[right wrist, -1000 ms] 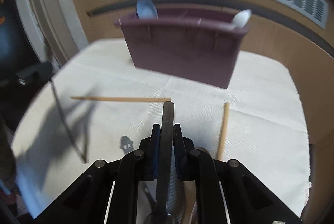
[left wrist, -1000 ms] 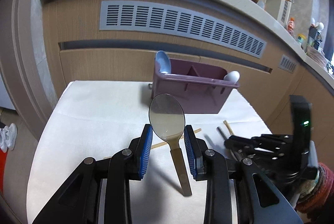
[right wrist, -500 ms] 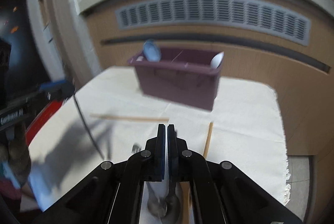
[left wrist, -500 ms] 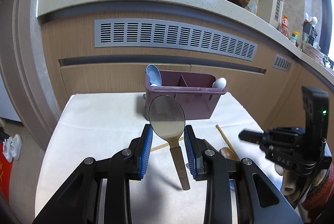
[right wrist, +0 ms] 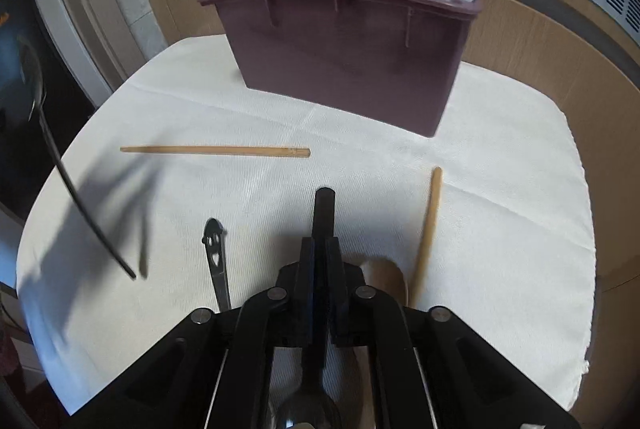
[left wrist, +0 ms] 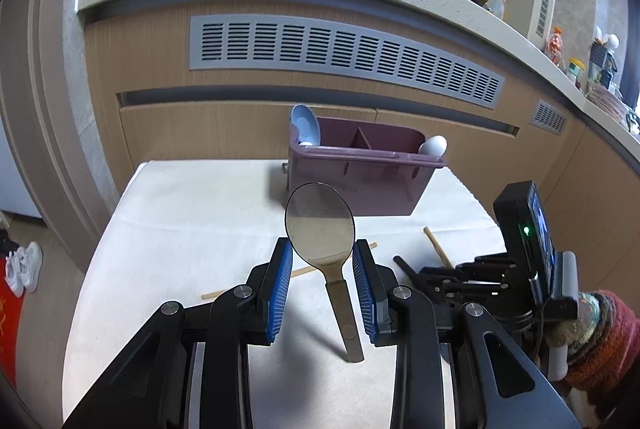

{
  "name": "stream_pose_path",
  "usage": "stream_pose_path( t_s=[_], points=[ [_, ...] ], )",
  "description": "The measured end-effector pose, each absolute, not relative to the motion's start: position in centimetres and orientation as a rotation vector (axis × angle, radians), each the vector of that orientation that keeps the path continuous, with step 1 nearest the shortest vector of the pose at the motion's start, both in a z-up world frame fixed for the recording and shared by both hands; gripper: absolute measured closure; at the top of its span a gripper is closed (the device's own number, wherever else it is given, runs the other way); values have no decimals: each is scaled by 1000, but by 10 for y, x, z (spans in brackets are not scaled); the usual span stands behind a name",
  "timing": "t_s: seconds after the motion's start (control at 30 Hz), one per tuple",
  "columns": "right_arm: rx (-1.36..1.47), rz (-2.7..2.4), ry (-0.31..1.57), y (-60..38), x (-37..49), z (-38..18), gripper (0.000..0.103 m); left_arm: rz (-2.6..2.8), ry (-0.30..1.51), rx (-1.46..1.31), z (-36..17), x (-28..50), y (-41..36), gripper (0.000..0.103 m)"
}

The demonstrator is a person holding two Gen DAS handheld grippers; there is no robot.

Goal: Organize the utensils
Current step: 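Lift the brown spoon with the left tool while the right tool lifts the black utensil, then carry both held utensils over the purple caddy and open both tools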

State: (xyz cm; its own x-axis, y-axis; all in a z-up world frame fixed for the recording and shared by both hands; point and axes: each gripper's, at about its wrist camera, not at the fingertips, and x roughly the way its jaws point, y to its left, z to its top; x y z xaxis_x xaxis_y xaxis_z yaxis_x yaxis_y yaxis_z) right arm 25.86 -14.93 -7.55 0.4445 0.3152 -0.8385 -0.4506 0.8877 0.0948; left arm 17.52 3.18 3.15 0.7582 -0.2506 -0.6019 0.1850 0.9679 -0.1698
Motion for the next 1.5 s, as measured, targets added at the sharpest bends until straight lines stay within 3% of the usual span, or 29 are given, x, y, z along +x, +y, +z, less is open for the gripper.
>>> stream_pose_path(
  t_s=[0.1,0.3,0.33,0.4,0.97,1.27,1.5],
  points=[
    [-155,495,1021,-148,259,-77,73,-235,679,-113,28,177,34,71],
    [-246,523,987,-149,242,-78,69,-234,680,-133,25,175,37,71],
    [-237,522,992,-150,243,-78,70,-235,680,-136,25,175,38,71],
    [-227,499,981,-152,246,-78,91,-233,677,-142,26,174,38,71],
    [-9,477,517,-201,185,8,92,-239,610,-114,54,169,23,71],
    [77,469,73,-202,214,137,92,-243,347,-29,166,211,12,71],
    [111,450,107,-175,291,136,92,-273,378,-84,153,288,20,71]
  ],
)
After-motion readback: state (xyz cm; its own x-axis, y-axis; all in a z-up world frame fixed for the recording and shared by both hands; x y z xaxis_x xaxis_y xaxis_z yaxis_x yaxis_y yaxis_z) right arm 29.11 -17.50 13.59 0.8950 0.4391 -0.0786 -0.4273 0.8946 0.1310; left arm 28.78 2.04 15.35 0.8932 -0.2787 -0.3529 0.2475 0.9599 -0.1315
